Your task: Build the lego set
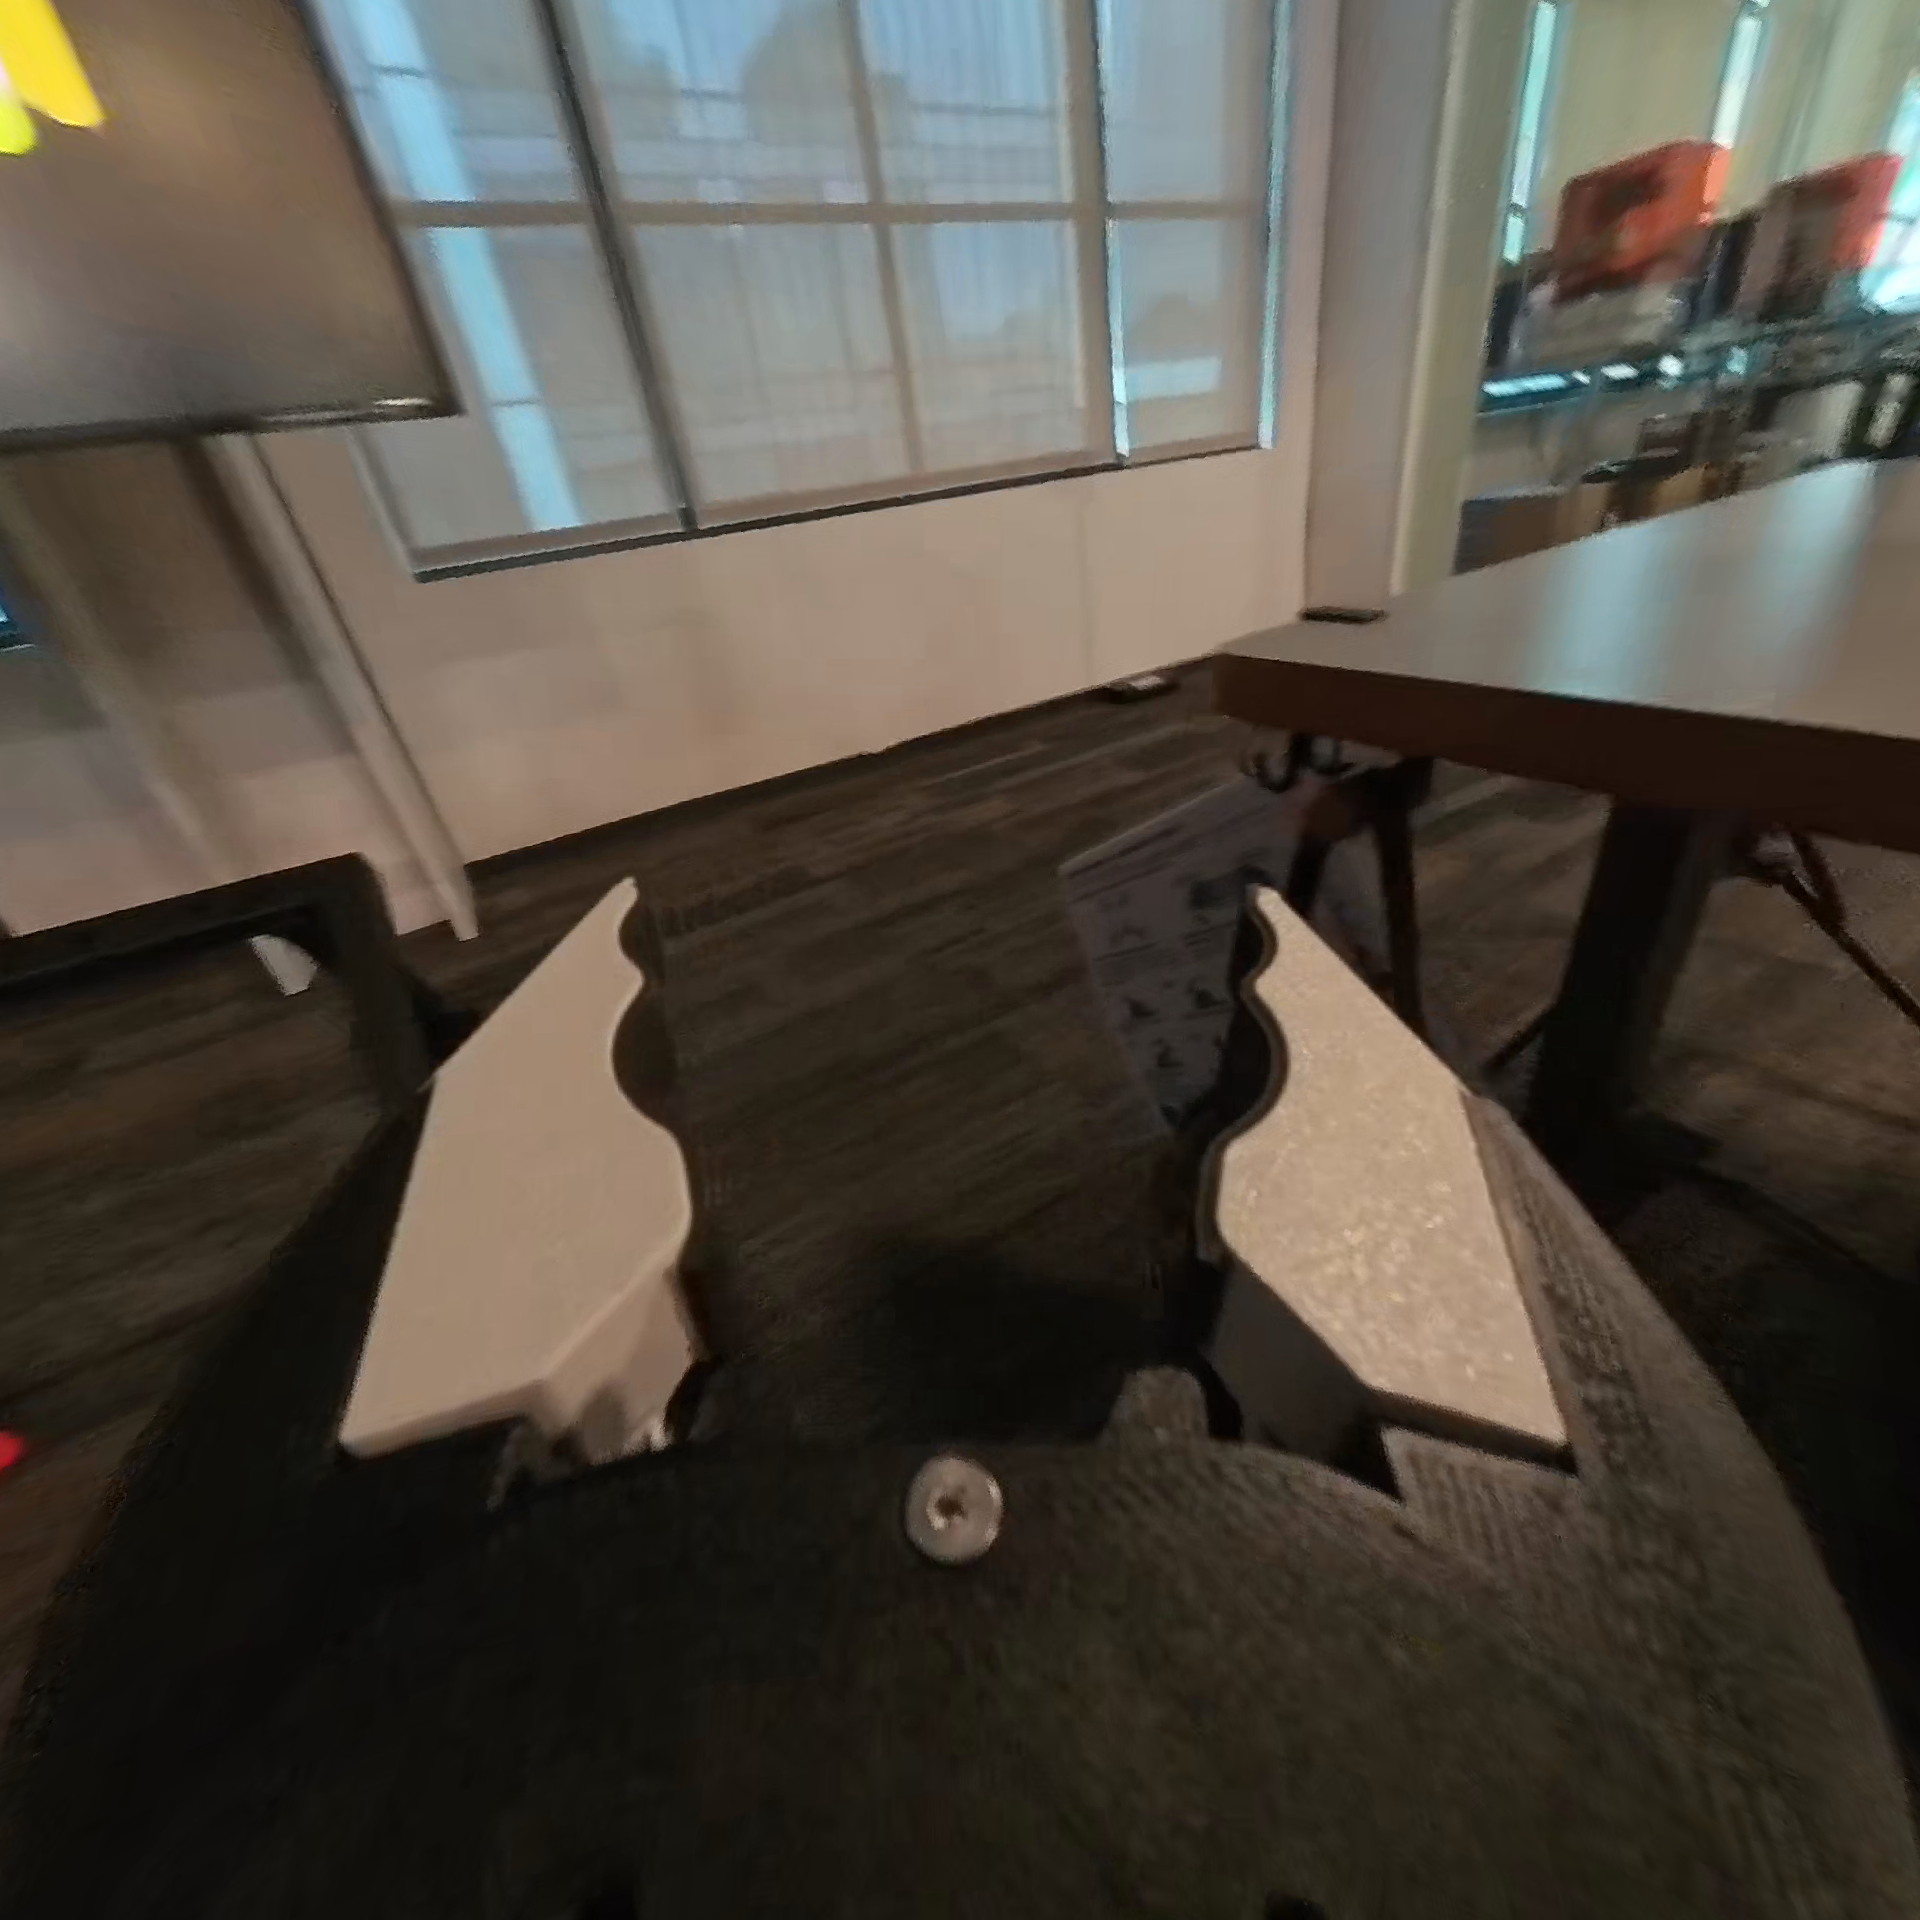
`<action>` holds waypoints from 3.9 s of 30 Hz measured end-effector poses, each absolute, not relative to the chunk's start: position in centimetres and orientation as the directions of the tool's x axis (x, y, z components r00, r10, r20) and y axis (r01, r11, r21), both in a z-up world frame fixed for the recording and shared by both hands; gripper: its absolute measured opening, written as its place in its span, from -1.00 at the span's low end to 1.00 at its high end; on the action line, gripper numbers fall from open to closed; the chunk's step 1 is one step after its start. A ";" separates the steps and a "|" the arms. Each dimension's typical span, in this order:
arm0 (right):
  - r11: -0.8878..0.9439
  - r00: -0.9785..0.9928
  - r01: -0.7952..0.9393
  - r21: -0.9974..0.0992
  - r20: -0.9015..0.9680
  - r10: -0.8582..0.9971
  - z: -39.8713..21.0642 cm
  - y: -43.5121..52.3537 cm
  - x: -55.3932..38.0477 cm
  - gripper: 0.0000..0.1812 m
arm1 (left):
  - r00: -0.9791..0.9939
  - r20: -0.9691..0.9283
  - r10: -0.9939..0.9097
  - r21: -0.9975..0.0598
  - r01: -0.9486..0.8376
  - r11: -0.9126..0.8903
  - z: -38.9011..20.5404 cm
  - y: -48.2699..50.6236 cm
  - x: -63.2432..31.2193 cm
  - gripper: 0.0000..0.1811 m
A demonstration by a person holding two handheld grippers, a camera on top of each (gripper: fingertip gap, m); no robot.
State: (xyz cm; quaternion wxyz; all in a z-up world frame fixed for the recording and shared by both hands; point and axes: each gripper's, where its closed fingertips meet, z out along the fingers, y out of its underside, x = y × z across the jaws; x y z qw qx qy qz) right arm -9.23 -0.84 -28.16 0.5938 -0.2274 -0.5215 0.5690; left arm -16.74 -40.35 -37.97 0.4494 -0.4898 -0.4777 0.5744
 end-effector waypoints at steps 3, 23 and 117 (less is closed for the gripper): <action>0.207 -0.230 -0.487 -0.848 0.354 0.907 -27.5 -1.7 -8.6 0.24 | -0.167 -0.091 0.982 -0.990 -0.093 -0.108 -37.3 -41.7 -15.3 0.19; -0.200 -0.809 -0.239 -0.950 0.081 0.582 -24.5 -17.7 -18.1 -0.42 | -0.197 0.066 0.978 -0.986 -0.166 0.034 -33.5 -44.9 -14.8 -0.01; -0.121 0.981 -0.194 -0.974 -0.191 -0.034 -13.9 39.7 -132.5 -0.85 | 0.971 -0.108 0.213 -0.987 -0.079 -0.139 -14.3 31.6 -192.3 -0.61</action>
